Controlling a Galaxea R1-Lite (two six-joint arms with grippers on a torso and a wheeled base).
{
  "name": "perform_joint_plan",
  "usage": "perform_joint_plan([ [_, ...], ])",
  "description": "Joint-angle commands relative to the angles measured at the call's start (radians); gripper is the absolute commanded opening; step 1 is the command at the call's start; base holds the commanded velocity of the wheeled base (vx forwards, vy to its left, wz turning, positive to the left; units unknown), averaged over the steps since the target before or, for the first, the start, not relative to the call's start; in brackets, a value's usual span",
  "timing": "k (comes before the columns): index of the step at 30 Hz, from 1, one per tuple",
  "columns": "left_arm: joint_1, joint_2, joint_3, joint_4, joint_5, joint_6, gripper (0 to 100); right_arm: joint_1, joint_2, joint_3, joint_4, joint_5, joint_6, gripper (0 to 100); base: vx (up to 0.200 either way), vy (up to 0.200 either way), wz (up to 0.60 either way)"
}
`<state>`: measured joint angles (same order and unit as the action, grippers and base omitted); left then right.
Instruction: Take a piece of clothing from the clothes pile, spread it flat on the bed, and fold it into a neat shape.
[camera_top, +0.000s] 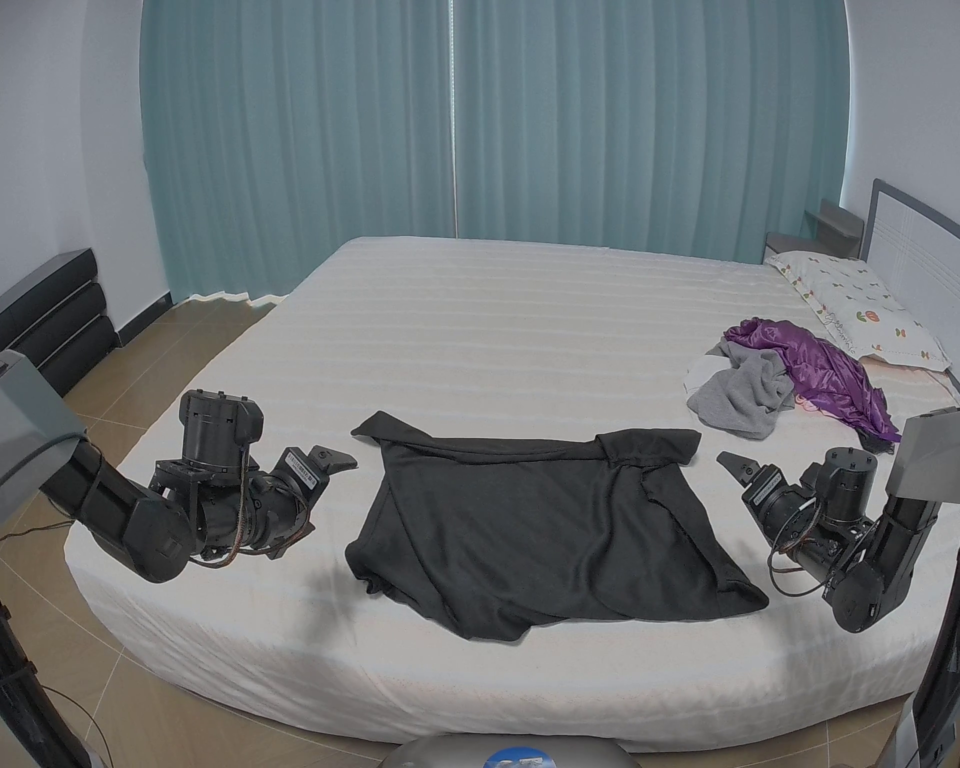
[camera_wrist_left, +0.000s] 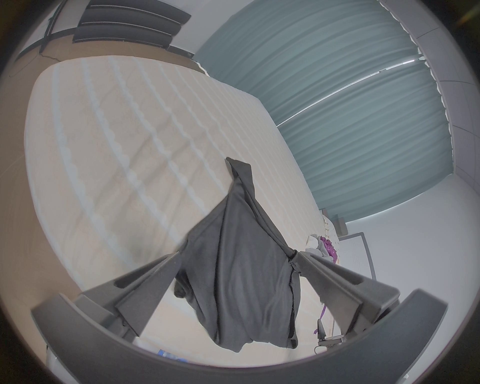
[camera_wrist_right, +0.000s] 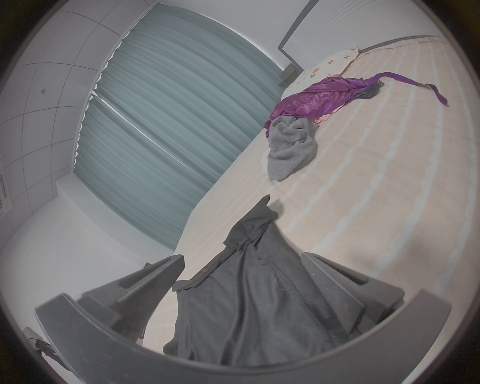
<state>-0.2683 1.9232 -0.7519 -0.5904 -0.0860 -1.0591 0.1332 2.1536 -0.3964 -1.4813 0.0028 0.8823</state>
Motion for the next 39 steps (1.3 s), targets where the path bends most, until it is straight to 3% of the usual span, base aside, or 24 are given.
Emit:
perform_joint_plan([
  [1, 0.0, 0.002, 0.005, 0.0, 0.0, -0.002, 100, 0.002, 0.009, 0.008, -0.001, 0.0, 0.001, 100, 0.0, 0.0, 0.0],
  [15, 0.001, 0.005, 0.025, -0.011, 0.002, -0.007, 100, 0.02, 0.012, 0.036, -0.028, 0.0, 0.003, 100, 0.0, 0.0, 0.0],
  [21, 0.001, 0.011, 0.046, -0.029, 0.0, -0.002, 100, 0.028, 0.023, 0.042, -0.03, -0.001, 0.001, 100, 0.2, 0.0, 0.0],
  [32, -0.031, 0.062, 0.178, -0.031, 0.017, 0.117, 100, 0.032, 0.034, 0.065, -0.027, 0.0, -0.005, 100, 0.0, 0.0, 0.0],
  [39, -0.046, 0.115, 0.195, -0.029, 0.02, 0.123, 100, 0.032, 0.042, 0.071, -0.027, 0.0, -0.005, 100, 0.0, 0.0, 0.0],
])
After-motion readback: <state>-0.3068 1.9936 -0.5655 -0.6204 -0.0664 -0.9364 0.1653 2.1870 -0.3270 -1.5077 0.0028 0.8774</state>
